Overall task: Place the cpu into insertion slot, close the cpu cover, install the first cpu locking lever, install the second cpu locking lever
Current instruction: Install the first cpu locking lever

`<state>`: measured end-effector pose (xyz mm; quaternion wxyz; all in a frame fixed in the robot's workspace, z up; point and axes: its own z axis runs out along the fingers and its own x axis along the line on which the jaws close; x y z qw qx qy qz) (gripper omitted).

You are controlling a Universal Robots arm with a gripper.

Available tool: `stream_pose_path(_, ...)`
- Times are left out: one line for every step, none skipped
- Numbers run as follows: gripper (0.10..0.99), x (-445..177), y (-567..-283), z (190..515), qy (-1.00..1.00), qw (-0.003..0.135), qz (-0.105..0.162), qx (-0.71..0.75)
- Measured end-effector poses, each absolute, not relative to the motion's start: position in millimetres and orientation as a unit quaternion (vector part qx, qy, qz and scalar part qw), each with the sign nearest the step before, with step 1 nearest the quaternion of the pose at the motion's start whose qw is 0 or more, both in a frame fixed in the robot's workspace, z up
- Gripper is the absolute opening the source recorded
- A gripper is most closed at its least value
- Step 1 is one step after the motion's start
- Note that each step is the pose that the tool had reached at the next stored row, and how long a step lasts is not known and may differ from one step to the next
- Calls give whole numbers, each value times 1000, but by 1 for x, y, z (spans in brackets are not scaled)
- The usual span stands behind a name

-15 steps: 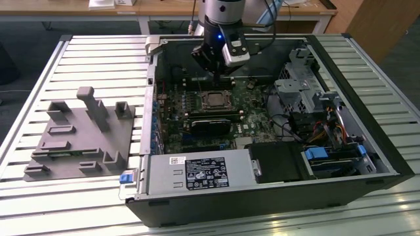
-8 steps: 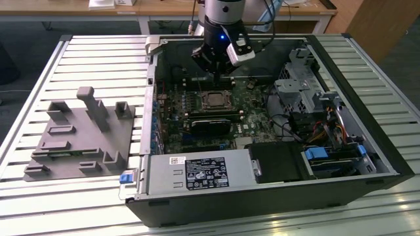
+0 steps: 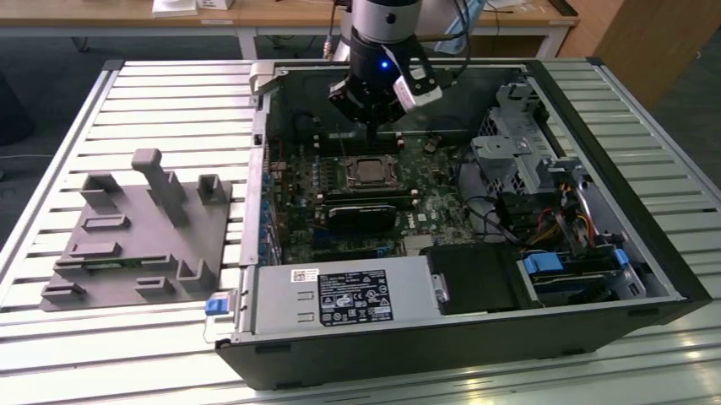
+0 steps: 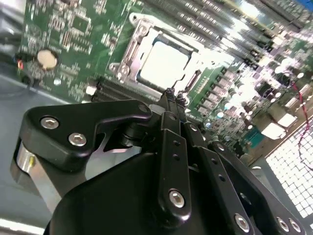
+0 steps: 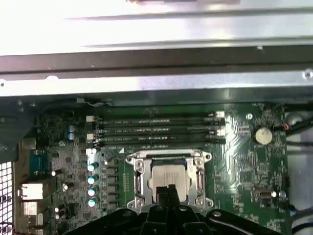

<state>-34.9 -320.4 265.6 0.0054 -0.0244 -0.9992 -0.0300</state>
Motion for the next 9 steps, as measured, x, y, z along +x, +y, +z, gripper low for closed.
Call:
stream_pose_path(114,-35,-320,266,-999,6,-31,-19)
stream_pose_path(114,-35,-320,265,-999,6,-31,-12)
stream_pose_path(114,-35,-320,265,-999,6,-32,-4)
stream_pose_path(114,-35,-320,265,-999,6,-32,3)
stream_pose_path(114,-35,-320,265,-999,6,-33,7)
stream_pose_path(114,-37,-320,265,-999,6,-33,8)
stream_pose_path(114,-40,-320,265,-999,6,-33,8)
stream_pose_path(114,-43,-320,265,-999,5,-33,8)
stream_pose_path(114,-47,-320,265,-999,4,-33,8)
